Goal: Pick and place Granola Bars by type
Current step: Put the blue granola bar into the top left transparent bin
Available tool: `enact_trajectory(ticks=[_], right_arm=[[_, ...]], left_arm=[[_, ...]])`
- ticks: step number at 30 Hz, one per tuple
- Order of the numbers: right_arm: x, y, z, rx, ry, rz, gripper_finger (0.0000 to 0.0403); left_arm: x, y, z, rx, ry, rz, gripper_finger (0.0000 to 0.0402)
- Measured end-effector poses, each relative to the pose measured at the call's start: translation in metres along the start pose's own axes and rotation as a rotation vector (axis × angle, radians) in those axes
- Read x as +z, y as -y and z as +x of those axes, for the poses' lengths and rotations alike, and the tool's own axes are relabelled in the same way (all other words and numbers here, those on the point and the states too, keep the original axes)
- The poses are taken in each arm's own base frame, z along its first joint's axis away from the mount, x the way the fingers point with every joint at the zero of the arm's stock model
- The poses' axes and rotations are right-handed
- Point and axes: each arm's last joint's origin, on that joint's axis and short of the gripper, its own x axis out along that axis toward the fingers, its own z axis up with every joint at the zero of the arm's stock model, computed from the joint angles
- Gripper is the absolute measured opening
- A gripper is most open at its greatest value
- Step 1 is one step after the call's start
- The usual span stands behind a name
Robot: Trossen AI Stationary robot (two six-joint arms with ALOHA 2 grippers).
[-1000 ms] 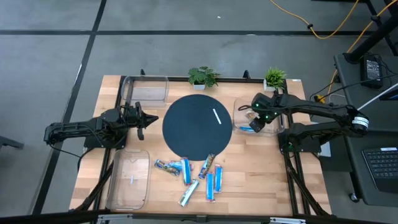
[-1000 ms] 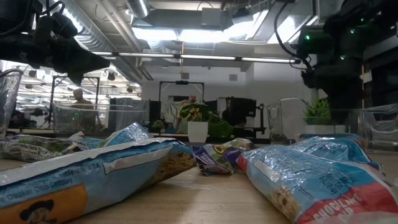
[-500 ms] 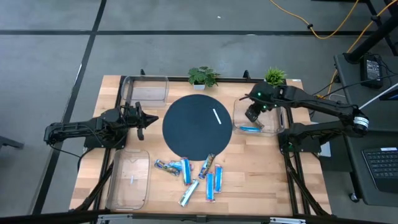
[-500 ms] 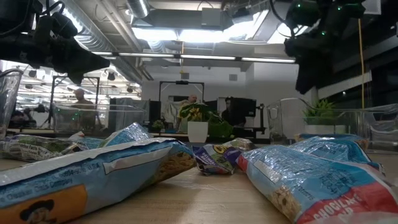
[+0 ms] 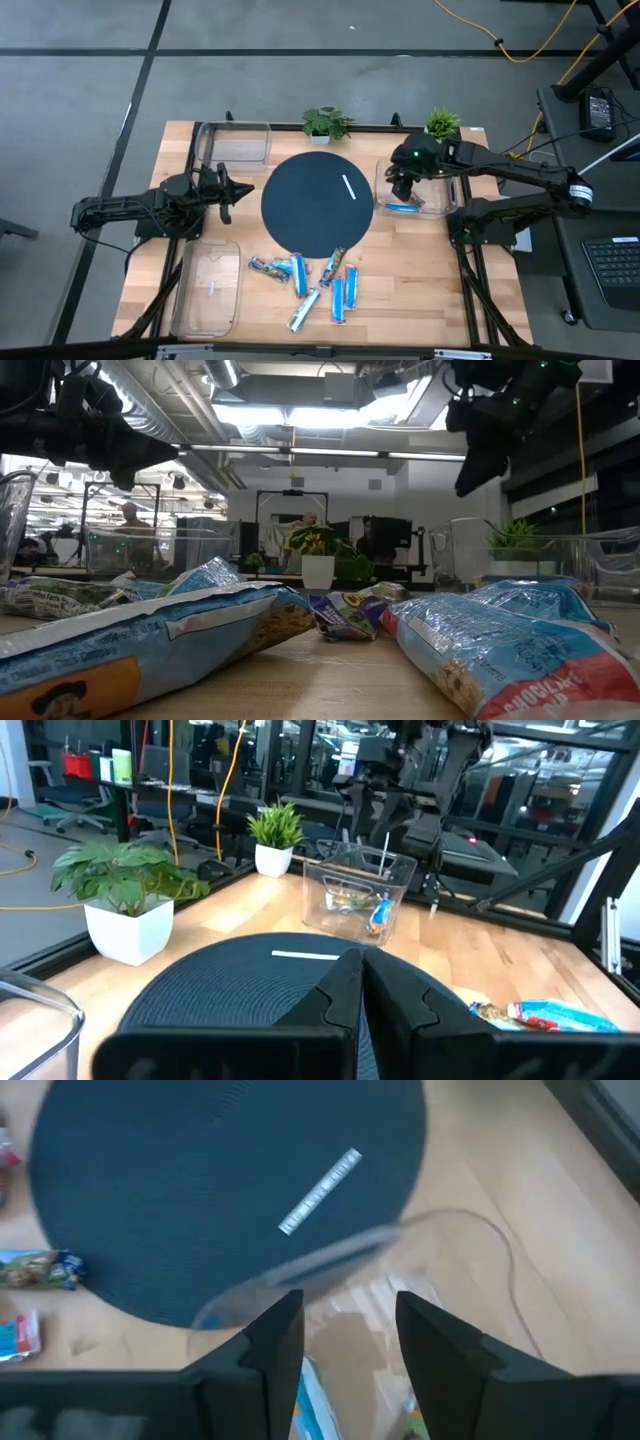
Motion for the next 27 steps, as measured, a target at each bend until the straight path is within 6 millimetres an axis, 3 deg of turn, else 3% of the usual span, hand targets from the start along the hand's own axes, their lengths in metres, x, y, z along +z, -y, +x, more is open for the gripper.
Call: enact_trajectory(ticks=[11,18,22,27], right_arm=[[0.008,-0.033,-0.001,0.099,0.134,-0.288,0.0162],[0.007,-0.042,-0.002,0.126,0.138,-0.336,0.0162],[0.006,-0.044,-0.002,0.132,0.137,-0.344,0.0162],[0.006,-0.044,-0.002,0.132,0.138,-0.346,0.0162]], left_arm=[[0.000,0.000,0.000,-0.001,0.002,-0.004,0.0007],[0.007,0.001,0.000,-0.019,0.068,-0.017,0.0006],[0.020,0.005,-0.002,-0.075,0.111,-0.028,0.0006],[0.054,0.014,-0.008,-0.159,0.088,0.009,0.0006]])
